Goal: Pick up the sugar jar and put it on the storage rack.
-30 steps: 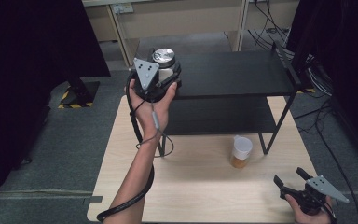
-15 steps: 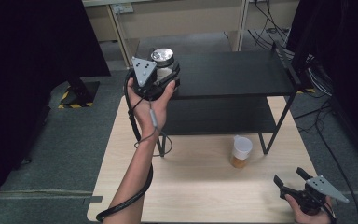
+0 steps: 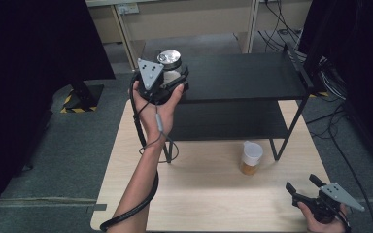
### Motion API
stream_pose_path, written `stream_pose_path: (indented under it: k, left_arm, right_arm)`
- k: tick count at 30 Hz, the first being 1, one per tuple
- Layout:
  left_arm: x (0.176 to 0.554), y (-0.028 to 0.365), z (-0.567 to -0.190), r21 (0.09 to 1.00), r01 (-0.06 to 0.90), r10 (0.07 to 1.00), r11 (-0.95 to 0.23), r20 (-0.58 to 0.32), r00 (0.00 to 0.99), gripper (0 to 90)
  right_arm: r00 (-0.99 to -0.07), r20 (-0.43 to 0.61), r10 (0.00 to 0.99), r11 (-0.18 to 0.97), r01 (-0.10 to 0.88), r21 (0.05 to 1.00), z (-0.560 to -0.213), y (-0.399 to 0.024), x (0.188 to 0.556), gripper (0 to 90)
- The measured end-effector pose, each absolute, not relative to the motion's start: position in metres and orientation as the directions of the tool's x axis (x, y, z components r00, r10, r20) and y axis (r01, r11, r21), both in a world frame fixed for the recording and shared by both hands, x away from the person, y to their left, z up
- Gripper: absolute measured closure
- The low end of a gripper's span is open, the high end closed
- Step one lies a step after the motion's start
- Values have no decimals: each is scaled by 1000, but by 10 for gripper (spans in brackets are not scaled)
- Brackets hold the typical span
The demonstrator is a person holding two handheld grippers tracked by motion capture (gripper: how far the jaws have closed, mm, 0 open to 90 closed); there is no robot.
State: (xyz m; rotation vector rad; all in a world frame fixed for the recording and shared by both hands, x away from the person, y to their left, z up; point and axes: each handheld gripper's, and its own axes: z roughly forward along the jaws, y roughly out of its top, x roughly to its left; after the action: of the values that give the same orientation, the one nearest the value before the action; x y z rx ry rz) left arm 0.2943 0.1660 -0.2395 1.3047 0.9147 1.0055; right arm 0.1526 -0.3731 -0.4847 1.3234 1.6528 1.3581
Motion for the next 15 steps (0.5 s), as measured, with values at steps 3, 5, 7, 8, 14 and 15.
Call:
stream_pose_path:
  k: [3, 5, 7, 8, 14, 15]
  left_arm:
    - [292, 165, -244, 995, -99, 950, -9, 40, 309, 113]
    - [289, 165, -248, 994, -111, 953, -13, 46, 301, 73]
    - [288, 165, -249, 993, -116, 953, -14, 48, 299, 53]
    - [287, 166, -250, 993, -120, 954, -14, 50, 296, 53]
    - [280, 167, -260, 988, -155, 958, -21, 64, 279, 30]
    - [278, 168, -262, 987, -158, 959, -15, 59, 276, 28]
  right_arm:
    - [-309, 132, 942, -31, 311, 950, -485, -373, 153, 49]
    - [-309, 131, 942, -30, 311, 950, -484, -373, 153, 49]
    - [-309, 129, 942, -27, 311, 950, -484, -373, 153, 49]
    - [-309, 128, 942, -26, 312, 950, -484, -373, 153, 49]
    - [-309, 127, 942, -26, 313, 949, -484, -373, 153, 49]
    - [-309, 126, 942, -24, 314, 949, -484, -373, 153, 49]
